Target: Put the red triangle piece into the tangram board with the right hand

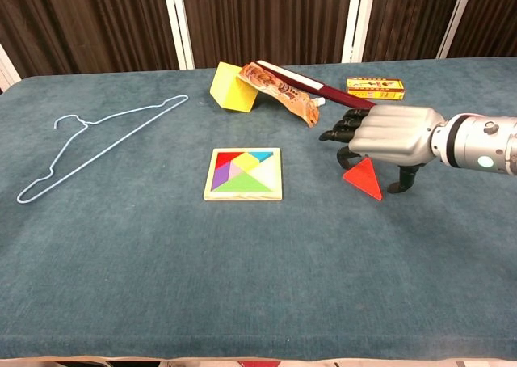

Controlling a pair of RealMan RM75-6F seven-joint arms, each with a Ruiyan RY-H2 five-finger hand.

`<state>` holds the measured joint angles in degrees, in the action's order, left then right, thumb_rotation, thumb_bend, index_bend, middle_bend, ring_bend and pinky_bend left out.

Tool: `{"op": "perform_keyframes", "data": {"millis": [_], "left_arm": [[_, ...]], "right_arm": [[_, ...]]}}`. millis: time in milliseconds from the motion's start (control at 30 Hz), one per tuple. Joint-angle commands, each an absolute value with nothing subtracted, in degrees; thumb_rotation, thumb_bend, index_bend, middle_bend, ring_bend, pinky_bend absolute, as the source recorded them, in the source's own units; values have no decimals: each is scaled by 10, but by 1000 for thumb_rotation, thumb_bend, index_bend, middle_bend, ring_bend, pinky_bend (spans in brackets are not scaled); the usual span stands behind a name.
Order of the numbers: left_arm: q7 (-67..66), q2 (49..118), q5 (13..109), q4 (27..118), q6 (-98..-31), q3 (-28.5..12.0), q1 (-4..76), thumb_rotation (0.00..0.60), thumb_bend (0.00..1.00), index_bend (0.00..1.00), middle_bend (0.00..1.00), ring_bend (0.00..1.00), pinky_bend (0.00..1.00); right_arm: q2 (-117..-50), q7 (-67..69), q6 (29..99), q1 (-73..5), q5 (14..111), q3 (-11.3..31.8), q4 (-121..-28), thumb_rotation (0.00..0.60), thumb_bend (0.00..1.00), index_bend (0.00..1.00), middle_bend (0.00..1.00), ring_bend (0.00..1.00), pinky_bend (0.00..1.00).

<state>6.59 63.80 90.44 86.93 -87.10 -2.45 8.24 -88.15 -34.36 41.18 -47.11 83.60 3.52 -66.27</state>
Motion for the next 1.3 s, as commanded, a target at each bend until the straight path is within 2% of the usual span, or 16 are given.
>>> {"op": "perform_keyframes", "data": {"millis": [33,300,467,633,967,1300], "left_arm": [[65,640,904,868,-870,-25,83,600,458,0,0,0,74],[68,639,904,867,-871,-25,83,600,457,0,0,0,74],[70,639,907,867,-874,-23,82,600,458,0,0,0,74],[73,639,908,866,-875,-24,82,600,457,0,0,0,74],[72,637,912,868,-880,-21,79,600,457,0,0,0,74],[74,638,909,865,-876,-23,81,600,458,0,0,0,74]], "right_arm": [[-882,-347,412,-472,832,34,-663,600,363,457,0,0,0],[-886,-365,408,-477,813,32,-665,600,369,489,0,0,0],[-890,-360,412,-479,812,28,-663,600,417,594,8,0,0],[-893,-361,414,-482,807,28,-662,600,456,657,34,0,0],[-888,-360,423,-487,798,32,-675,600,459,681,40,0,0],[-873,-376,430,-506,780,59,-710,600,459,681,40,0,0]]}}
